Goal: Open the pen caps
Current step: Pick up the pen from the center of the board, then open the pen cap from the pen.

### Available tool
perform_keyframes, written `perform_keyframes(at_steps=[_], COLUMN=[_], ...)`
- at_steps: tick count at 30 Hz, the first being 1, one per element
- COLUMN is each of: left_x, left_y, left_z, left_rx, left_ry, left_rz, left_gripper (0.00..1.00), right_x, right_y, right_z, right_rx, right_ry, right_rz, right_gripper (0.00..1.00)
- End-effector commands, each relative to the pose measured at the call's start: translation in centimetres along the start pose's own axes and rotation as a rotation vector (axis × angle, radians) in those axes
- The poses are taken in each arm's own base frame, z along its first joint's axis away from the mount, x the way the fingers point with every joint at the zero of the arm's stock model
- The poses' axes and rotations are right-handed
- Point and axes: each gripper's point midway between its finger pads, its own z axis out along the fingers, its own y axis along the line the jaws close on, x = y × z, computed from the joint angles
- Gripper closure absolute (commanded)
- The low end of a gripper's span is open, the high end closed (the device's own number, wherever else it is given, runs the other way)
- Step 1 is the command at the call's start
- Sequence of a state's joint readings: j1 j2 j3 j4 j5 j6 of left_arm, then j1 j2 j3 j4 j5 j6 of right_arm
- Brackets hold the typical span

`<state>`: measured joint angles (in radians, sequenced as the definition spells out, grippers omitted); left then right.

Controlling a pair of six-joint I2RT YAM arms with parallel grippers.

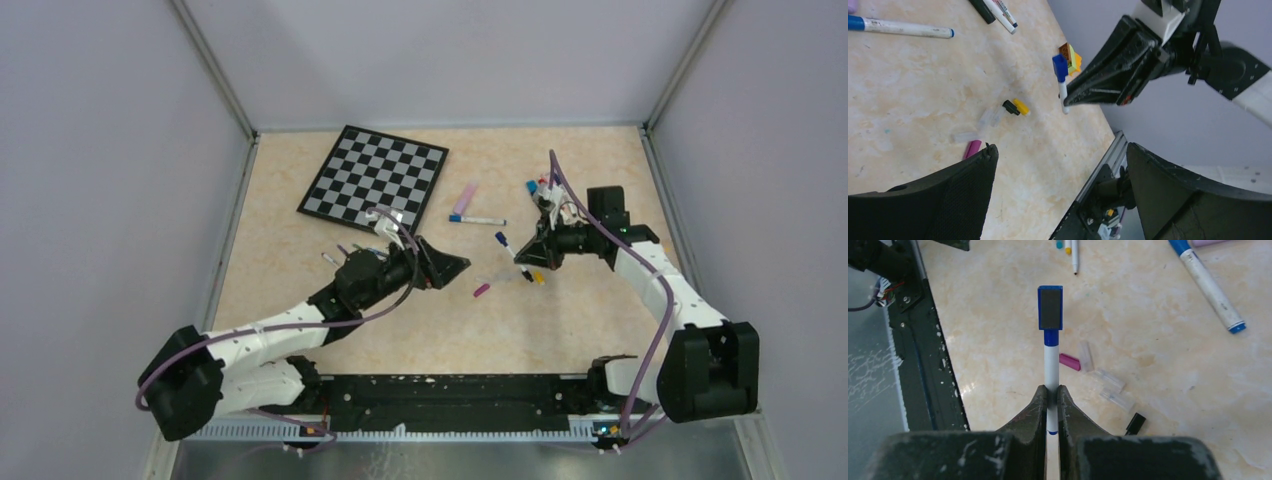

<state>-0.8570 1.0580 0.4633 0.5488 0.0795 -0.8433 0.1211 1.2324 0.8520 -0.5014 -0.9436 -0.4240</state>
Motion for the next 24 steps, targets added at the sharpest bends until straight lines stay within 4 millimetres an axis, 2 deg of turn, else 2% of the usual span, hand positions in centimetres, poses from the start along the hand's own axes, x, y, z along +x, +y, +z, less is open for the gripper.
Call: perform_keyframes(at_steps=[1, 4, 7, 15, 21, 24], left_x=[-4.0, -4.0, -3.4, -1.7, -0.3, 0.6], left_y=[-3.2, -1.6, -1.1, 1.0, 0.6, 0.4], left_z=[2.6, 4.6, 6.4, 9.7, 11.3, 11.7], left_rx=[0.056, -0.056, -0.113, -0.24, -0.268, -0.272], left_ry=[-0.107, -0.099, -0.048, -0.006, 0.03, 0.042], left_rz=[-0.156, -0.219, -0.213, -0.214, -0.217, -0.229], left_gripper=[0.02, 0.02, 0.03, 0.2, 0.28, 0.37], right_x=[-1.2, -0.9, -0.4, -0.1, 0.1, 0.3], right_y=[1.9, 2.0, 1.9, 2.5, 2.2, 2.1], right_z=[0.0, 0.3, 0.6, 1.2, 1.5, 1.6], right_rx=[-0.112, -0.131, -0.144, -0.167, -0.15, -0.14], right_ry=[-0.078, -0.07, -0.054, -0.022, -0.004, 0.004], right_rz=[-0.07, -0.047, -0.027, -0.039, -0.043, -0.044], right_gripper=[1.0, 1.0, 1.0, 1.0, 1.0, 1.0])
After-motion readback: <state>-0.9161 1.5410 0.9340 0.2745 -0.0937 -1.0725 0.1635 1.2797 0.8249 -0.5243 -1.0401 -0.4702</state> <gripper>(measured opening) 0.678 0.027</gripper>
